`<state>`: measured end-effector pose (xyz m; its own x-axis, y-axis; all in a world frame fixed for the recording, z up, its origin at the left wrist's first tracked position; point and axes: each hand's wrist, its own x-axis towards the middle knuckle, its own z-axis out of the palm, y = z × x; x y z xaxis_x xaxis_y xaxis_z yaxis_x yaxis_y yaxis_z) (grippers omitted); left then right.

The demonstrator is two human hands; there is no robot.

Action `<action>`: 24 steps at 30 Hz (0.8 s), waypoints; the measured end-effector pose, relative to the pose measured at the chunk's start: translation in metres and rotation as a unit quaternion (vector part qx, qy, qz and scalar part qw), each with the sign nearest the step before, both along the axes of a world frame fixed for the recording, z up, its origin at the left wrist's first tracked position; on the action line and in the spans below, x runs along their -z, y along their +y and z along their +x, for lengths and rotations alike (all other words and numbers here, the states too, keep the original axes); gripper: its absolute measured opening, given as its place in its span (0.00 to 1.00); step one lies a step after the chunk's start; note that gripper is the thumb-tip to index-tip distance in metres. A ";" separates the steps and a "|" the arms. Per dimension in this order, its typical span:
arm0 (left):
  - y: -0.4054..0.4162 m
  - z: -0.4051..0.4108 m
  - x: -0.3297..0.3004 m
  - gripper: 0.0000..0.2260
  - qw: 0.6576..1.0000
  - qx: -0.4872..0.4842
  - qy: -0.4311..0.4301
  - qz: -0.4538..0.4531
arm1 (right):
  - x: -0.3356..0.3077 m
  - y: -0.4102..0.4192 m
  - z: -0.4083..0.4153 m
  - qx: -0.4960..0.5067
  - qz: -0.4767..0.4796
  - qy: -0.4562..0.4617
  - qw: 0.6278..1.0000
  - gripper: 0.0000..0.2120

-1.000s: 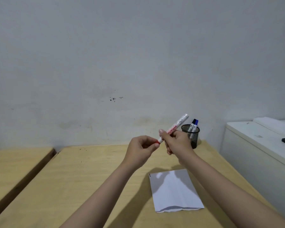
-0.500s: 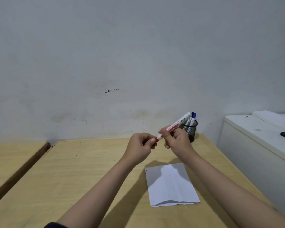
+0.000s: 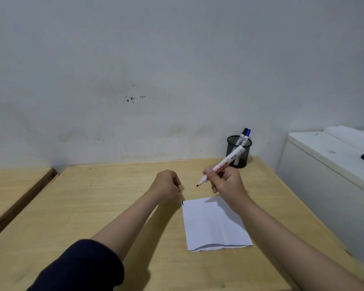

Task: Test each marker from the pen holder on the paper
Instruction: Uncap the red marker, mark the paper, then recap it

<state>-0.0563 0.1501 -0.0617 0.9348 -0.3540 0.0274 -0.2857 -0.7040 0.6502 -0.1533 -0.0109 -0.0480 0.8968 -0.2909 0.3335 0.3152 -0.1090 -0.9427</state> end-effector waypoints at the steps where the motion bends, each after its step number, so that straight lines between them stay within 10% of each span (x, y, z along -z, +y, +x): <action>1: -0.002 0.000 0.003 0.07 1.000 0.001 -0.002 0.006 | 0.003 -0.001 -0.001 0.000 -0.007 0.001 1.000 0.08; 9: 0.003 -0.004 0.018 0.18 0.996 -0.014 0.040 -0.079 | 0.016 -0.006 -0.002 -0.005 -0.017 0.018 1.000 0.06; 15: 0.022 -0.045 0.019 0.08 0.978 -0.054 0.020 -0.199 | 0.023 0.012 0.002 0.013 0.033 0.051 0.998 0.12; 24: 0.035 -0.065 0.037 0.09 0.994 0.005 -0.027 -0.107 | 0.048 0.039 0.018 0.037 -0.001 0.143 0.989 0.15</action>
<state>-0.1211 0.1856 -0.0986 0.9268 -0.3432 0.1522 -0.3293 -0.5484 0.7686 -0.1352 0.0286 -0.0962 0.9307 -0.3590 0.0704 0.0270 -0.1245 -0.9919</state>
